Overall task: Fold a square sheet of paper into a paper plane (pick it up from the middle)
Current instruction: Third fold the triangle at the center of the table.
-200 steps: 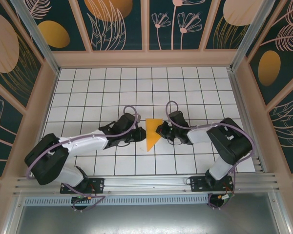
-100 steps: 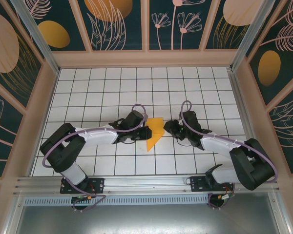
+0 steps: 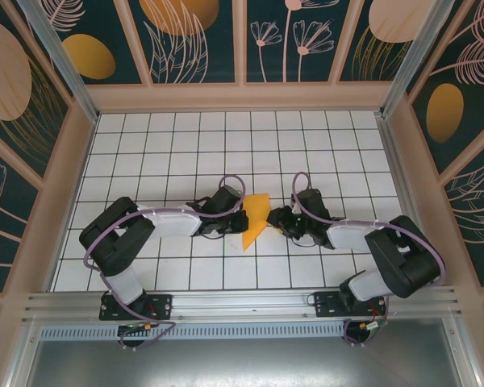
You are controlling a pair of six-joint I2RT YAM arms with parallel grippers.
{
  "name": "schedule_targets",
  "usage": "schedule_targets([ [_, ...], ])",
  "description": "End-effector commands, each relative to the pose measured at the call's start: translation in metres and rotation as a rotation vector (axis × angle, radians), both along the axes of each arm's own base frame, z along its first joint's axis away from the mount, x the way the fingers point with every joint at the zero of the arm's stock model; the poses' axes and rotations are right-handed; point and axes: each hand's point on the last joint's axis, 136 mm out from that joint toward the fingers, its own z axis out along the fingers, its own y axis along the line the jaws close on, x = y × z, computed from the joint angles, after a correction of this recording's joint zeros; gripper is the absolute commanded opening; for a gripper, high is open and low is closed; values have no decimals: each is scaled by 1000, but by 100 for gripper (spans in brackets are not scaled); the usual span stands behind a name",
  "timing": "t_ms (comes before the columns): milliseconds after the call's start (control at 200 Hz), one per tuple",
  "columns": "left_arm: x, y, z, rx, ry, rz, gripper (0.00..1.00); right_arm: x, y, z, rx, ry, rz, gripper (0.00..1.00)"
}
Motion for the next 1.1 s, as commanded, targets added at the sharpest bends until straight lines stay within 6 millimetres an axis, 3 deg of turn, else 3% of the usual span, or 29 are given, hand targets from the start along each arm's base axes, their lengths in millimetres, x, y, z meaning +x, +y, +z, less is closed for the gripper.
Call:
schedule_targets([
  [0,3,1,-5,27,-9,-9,10,3,14,8,54,-17,33,37],
  [440,-1,0,-8,29,0,-26,11,10,36,13,83,-54,110,33],
  [696,3,3,4,12,-46,-11,15,12,41,5,65,-65,158,31],
  [716,5,1,17,-9,-71,-9,15,12,41,4,64,-65,161,31],
  [1096,9,31,71,-62,-235,102,23,18,49,-1,90,-29,73,11],
])
